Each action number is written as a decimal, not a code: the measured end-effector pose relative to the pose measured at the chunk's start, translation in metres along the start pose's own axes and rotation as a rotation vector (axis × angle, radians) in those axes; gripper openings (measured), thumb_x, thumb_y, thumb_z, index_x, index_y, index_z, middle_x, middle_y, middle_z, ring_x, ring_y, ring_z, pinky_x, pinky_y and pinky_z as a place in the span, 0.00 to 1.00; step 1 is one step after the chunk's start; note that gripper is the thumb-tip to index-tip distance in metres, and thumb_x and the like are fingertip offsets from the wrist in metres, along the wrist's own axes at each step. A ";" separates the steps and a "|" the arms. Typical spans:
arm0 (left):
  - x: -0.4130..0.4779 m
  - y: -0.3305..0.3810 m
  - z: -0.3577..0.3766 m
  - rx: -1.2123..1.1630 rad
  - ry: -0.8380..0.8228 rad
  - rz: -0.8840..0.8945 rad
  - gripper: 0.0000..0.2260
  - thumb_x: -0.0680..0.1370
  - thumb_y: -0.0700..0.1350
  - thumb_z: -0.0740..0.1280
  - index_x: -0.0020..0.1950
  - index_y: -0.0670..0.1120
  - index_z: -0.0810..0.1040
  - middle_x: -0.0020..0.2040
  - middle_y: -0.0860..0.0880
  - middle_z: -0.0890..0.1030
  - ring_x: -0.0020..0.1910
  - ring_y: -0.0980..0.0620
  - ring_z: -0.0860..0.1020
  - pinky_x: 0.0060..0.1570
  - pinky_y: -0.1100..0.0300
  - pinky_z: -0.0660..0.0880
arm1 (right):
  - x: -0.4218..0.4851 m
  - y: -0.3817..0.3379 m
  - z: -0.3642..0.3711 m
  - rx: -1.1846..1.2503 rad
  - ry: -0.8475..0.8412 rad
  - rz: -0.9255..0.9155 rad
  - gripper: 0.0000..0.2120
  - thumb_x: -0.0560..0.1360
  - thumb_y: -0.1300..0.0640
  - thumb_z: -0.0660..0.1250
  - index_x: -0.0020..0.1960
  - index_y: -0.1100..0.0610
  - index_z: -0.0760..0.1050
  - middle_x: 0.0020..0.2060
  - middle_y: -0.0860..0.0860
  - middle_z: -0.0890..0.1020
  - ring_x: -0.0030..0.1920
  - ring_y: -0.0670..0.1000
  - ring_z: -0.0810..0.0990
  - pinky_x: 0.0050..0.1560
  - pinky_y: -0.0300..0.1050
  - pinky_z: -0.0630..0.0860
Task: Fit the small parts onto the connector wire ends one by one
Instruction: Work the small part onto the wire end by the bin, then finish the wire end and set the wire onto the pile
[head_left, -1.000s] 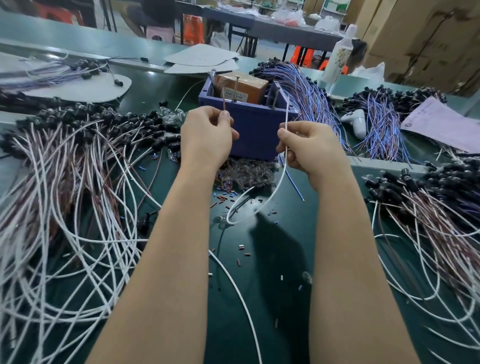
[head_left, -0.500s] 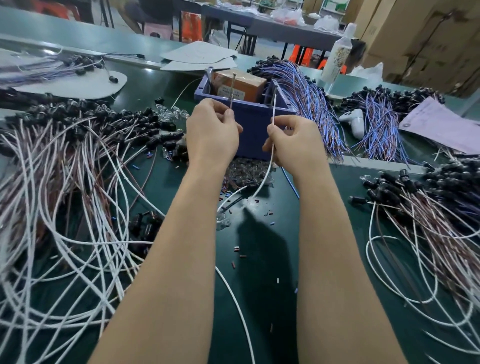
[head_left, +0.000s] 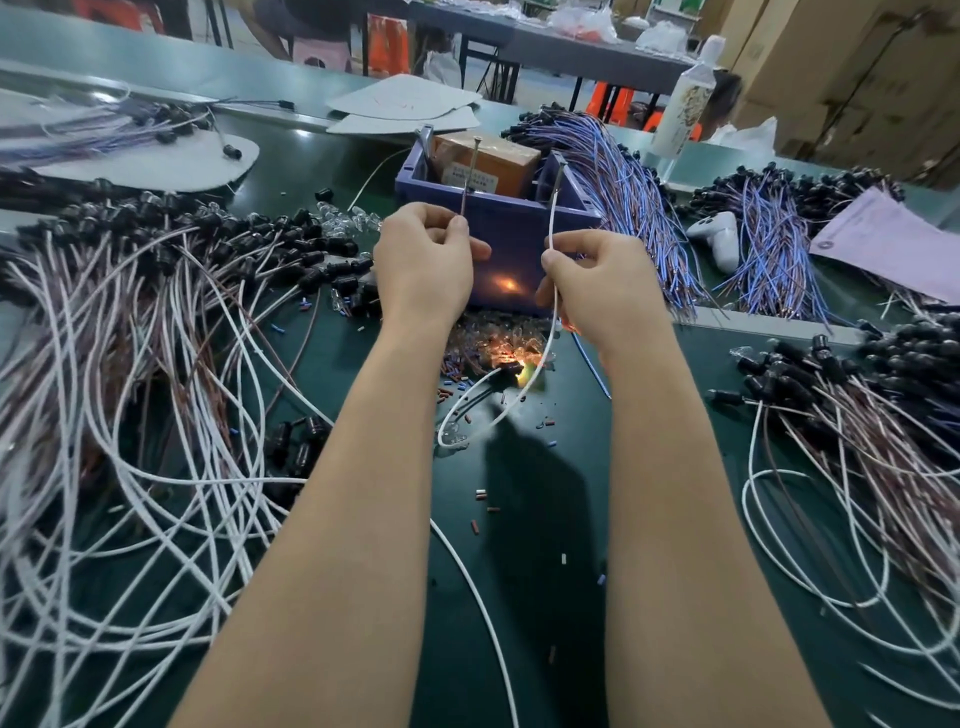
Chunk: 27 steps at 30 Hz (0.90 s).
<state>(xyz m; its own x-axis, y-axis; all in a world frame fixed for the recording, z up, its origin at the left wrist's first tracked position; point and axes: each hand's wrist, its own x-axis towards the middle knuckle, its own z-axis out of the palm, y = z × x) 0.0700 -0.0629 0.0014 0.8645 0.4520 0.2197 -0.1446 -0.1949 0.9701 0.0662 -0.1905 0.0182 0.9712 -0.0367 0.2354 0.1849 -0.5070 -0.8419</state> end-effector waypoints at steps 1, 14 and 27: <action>0.000 0.000 0.001 -0.003 -0.003 0.004 0.03 0.80 0.42 0.61 0.48 0.45 0.74 0.35 0.54 0.81 0.34 0.62 0.77 0.45 0.64 0.75 | 0.000 -0.001 0.000 -0.012 -0.006 -0.002 0.10 0.77 0.60 0.62 0.57 0.57 0.77 0.28 0.49 0.80 0.31 0.43 0.74 0.47 0.48 0.75; -0.001 0.000 0.003 -0.025 -0.030 0.007 0.03 0.81 0.41 0.61 0.50 0.45 0.74 0.36 0.54 0.81 0.36 0.64 0.78 0.43 0.68 0.75 | -0.003 -0.004 -0.002 -0.076 -0.022 0.002 0.12 0.78 0.60 0.61 0.60 0.58 0.76 0.29 0.48 0.80 0.33 0.44 0.78 0.54 0.49 0.77; -0.015 0.006 -0.009 0.074 -0.256 -0.145 0.12 0.81 0.45 0.58 0.40 0.46 0.76 0.22 0.54 0.78 0.20 0.60 0.68 0.26 0.65 0.66 | -0.021 0.001 -0.006 -0.508 -0.500 0.062 0.06 0.74 0.61 0.69 0.50 0.55 0.81 0.35 0.45 0.76 0.33 0.43 0.75 0.32 0.30 0.71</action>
<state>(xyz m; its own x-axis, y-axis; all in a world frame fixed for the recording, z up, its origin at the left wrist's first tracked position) 0.0517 -0.0633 0.0045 0.9682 0.2474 0.0371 0.0165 -0.2111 0.9773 0.0451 -0.1954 0.0147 0.9529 0.2585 -0.1587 0.1521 -0.8598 -0.4875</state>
